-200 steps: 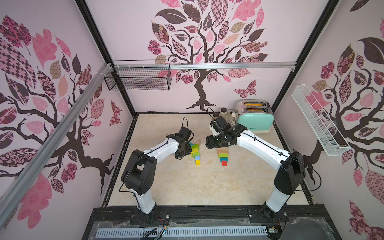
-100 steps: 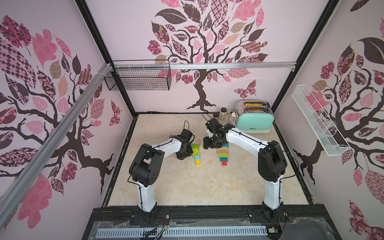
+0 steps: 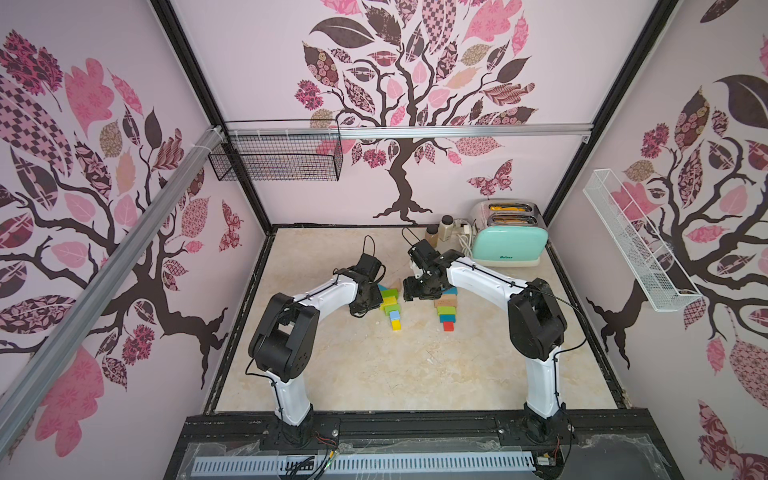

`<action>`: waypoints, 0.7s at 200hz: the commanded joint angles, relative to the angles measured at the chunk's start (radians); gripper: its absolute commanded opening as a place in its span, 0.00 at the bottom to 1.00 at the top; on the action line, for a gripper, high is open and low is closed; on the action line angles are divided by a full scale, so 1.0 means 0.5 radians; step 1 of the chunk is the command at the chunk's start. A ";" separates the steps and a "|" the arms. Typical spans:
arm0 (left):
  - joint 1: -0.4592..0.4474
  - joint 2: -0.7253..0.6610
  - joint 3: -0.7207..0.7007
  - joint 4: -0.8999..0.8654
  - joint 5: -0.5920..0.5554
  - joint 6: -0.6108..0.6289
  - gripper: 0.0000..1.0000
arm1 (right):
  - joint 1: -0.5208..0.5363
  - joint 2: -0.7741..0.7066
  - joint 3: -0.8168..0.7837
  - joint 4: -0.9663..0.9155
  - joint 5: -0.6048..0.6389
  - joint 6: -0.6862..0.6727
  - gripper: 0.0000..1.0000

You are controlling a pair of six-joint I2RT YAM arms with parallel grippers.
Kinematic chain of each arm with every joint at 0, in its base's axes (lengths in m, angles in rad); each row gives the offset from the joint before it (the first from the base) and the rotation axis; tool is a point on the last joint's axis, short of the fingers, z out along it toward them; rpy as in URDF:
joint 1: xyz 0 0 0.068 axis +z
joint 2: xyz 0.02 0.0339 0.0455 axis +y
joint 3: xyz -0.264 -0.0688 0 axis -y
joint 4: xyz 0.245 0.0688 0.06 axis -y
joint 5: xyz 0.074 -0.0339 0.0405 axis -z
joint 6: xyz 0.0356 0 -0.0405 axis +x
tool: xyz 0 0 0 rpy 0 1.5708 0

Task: Assemble a carrot with building blocks
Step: Adjust the building block at the center of the board.

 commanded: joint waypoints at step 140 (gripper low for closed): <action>0.016 0.224 0.108 0.124 0.112 0.047 0.38 | -0.003 0.058 0.101 0.000 -0.003 0.008 0.72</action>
